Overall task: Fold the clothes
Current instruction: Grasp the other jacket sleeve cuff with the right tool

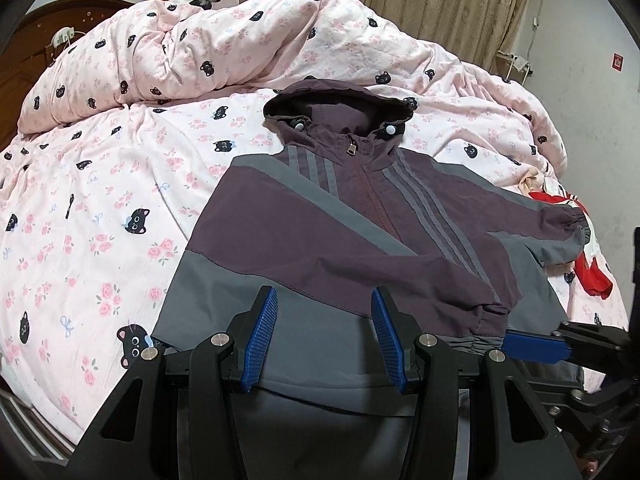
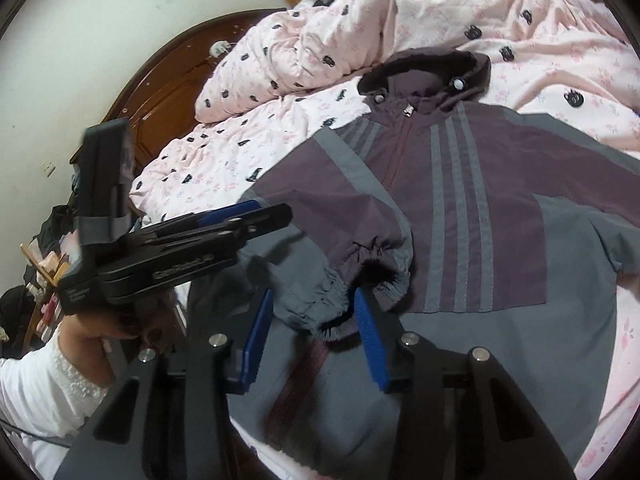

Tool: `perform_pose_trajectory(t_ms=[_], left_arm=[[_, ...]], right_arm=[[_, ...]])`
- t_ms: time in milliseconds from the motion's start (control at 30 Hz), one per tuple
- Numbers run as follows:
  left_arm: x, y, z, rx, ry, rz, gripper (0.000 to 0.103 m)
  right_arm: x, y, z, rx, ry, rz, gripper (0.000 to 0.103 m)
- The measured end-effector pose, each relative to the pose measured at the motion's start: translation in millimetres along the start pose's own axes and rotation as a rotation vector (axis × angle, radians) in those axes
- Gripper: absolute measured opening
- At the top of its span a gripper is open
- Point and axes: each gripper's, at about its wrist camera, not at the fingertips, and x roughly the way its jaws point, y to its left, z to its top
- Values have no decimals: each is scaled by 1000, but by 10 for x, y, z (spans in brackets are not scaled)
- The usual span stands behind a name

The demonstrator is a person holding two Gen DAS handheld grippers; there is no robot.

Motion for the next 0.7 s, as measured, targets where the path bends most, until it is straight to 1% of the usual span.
perform_pose_trajectory(t_ms=[67, 133, 200, 267, 367, 533, 700], left_arm=[[-1, 6, 1, -2, 0, -2, 44], [-1, 13, 3, -3, 0, -3, 44], [0, 19, 4, -5, 0, -4, 44], [2, 25, 6, -7, 1, -5, 44], [4, 28, 6, -7, 3, -6, 44], [5, 17, 4, -6, 5, -5, 44], [-40, 8, 28, -10, -14, -5, 44]], right_arm=[[40, -34, -2, 17, 7, 0, 42], [66, -52, -3, 27, 12, 6, 38], [87, -69, 2, 38, 24, 17, 21], [91, -95, 0, 50, 33, 30, 14], [71, -115, -4, 61, 40, 52, 9], [-52, -99, 14, 52, 26, 98, 8], [-100, -129, 14, 30, 46, 61, 7]])
